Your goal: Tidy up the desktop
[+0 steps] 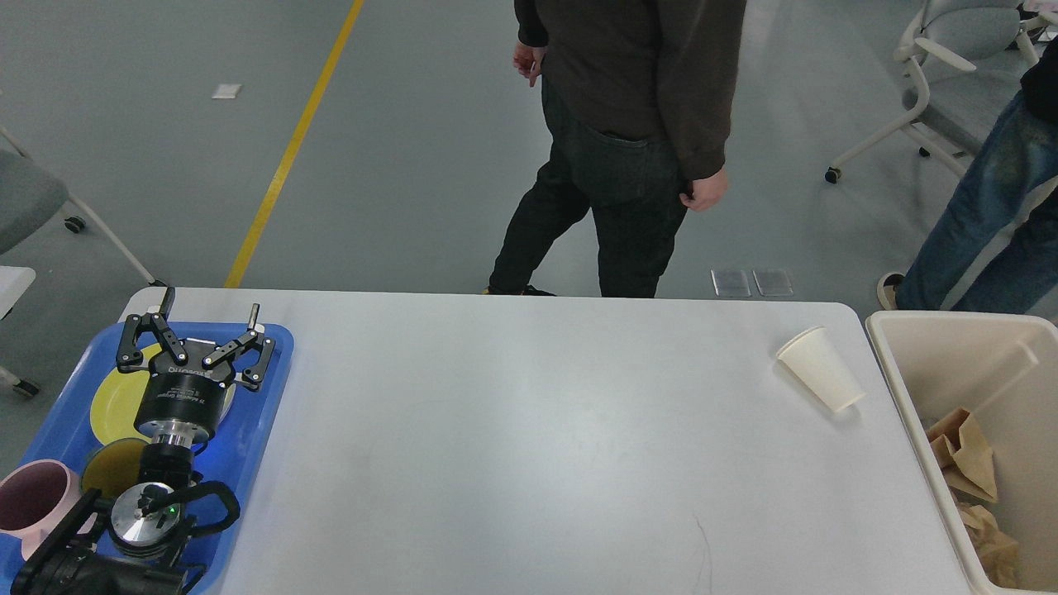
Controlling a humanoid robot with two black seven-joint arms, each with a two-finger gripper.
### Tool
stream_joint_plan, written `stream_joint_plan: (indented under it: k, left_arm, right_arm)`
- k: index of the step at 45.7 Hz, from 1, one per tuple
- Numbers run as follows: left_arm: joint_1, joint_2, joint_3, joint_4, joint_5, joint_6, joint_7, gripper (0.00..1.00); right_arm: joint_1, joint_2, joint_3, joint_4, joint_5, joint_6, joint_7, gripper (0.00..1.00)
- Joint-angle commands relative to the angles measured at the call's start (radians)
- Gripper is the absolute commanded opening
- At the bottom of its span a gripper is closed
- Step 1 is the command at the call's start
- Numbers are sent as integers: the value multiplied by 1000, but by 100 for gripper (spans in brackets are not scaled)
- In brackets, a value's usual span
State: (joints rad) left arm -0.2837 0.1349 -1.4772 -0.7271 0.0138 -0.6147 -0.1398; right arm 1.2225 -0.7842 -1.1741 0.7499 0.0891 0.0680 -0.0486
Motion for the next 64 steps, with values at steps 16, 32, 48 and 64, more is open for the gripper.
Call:
stream_joint_plan:
  k: [16, 32, 48, 64]
  left_arm:
    - [0, 2, 0, 0, 0, 1, 0, 96]
    - [0, 2, 0, 0, 0, 0, 0, 96]
    - [0, 2, 0, 0, 0, 1, 0, 96]
    - [0, 2, 0, 0, 0, 1, 0, 96]
  right_arm:
    - [-752, 399, 387, -839, 57, -14, -2, 0]
    - [-776, 418, 387, -839, 57, -42, 1, 58]
    - [-776, 454, 387, -837, 57, -171, 4, 100]
    - [-778, 450, 381, -836, 55, -157, 12, 100]
